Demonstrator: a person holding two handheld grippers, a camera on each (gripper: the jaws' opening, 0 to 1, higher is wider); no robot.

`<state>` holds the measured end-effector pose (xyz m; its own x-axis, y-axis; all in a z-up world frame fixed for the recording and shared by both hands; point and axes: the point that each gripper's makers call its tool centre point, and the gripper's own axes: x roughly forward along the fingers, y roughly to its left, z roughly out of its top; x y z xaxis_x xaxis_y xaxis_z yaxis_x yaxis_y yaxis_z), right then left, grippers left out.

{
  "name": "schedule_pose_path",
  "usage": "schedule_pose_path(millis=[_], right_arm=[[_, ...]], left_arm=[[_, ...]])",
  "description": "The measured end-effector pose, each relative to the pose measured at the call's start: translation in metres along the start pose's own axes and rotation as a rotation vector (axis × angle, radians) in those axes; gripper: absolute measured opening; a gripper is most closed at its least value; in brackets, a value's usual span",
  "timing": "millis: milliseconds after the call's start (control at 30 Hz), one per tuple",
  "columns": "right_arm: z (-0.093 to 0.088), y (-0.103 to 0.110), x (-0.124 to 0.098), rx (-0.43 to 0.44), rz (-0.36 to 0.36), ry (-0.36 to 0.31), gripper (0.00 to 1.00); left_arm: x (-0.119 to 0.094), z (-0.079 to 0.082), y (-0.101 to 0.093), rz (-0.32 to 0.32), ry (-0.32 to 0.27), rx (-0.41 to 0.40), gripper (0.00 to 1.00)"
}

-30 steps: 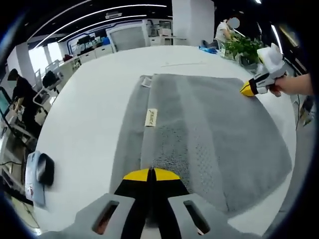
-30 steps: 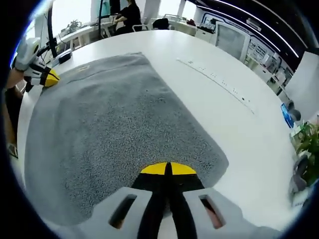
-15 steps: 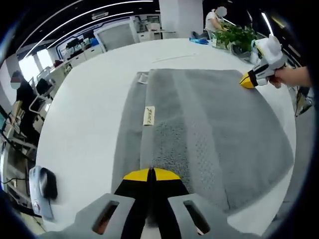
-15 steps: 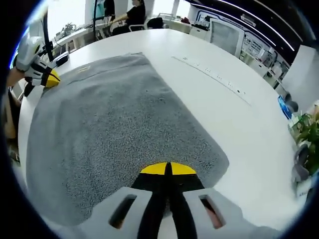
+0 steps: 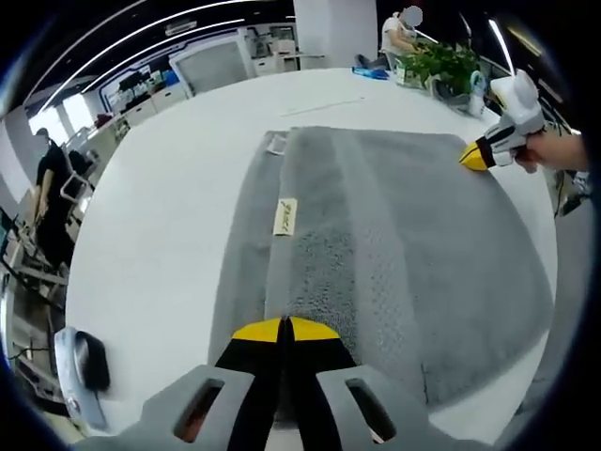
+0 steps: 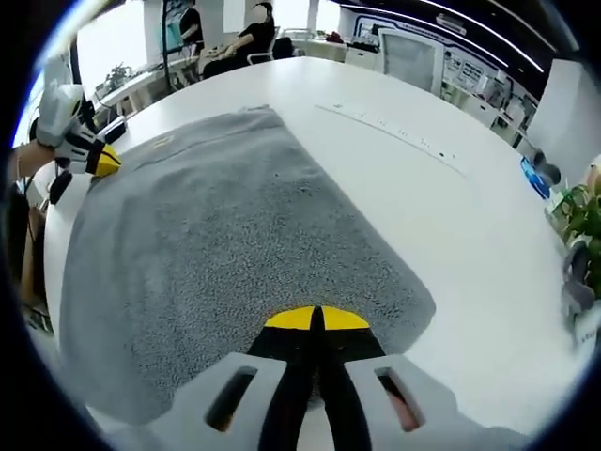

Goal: Fold the towel on the table until its edges align and the towel forms a compact rectangular stack.

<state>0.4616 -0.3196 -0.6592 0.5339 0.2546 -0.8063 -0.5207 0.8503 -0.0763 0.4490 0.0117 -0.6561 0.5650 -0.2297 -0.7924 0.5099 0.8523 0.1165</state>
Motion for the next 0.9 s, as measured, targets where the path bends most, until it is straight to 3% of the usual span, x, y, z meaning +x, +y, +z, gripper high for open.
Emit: schedule_pose_path(millis=[900], right_arm=[[-0.025,0.013,-0.019,0.044,-0.028,0.0,0.0]], left_arm=[[0.019,0.026,0.003,-0.019,0.015,0.108,0.01]])
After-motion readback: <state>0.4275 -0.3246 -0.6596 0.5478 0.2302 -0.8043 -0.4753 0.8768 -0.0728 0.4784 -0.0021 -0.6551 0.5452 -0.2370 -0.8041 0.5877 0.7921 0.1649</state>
